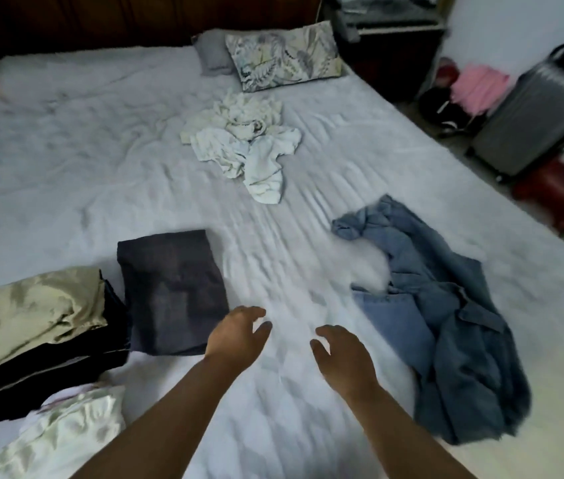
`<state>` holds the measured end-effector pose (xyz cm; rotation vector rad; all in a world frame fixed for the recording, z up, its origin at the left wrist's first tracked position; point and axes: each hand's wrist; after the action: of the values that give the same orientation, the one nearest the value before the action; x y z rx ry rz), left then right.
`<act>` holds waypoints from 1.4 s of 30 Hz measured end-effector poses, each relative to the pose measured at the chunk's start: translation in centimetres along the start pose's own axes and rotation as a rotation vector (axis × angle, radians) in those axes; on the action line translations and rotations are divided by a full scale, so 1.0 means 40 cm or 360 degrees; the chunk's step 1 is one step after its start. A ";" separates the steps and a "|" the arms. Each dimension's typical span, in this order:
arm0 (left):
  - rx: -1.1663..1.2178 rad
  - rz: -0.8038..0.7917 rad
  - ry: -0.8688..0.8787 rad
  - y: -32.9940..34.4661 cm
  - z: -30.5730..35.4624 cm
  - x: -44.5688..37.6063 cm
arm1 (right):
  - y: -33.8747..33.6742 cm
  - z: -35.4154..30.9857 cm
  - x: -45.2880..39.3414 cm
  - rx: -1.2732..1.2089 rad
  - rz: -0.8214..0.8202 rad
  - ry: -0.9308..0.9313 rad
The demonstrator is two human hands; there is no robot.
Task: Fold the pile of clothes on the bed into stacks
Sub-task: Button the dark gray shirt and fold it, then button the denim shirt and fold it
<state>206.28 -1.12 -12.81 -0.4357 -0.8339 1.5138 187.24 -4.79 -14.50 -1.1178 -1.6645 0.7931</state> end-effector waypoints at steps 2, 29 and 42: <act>0.0058 -0.0043 0.0047 0.008 0.059 0.029 | -0.046 0.047 0.049 -0.0016 0.0058 0.0051; 0.0225 -0.0091 -0.0298 0.459 0.567 -0.209 | -0.329 0.767 -0.422 0.0125 -0.0011 0.0356; 0.0079 -0.0130 -0.0529 0.429 0.574 -0.217 | -0.338 0.778 -0.561 -0.0023 -0.0222 0.0317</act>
<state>179.32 -14.13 -11.75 -0.1111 -1.0559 1.5496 156.78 -30.94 -21.17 -1.0427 -1.5633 0.5630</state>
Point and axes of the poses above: each hand's wrist, its own x-axis away from the middle knuckle, its own y-axis out of the palm, z = x × y, and after that the axes turned 12 degrees about y, right-handed
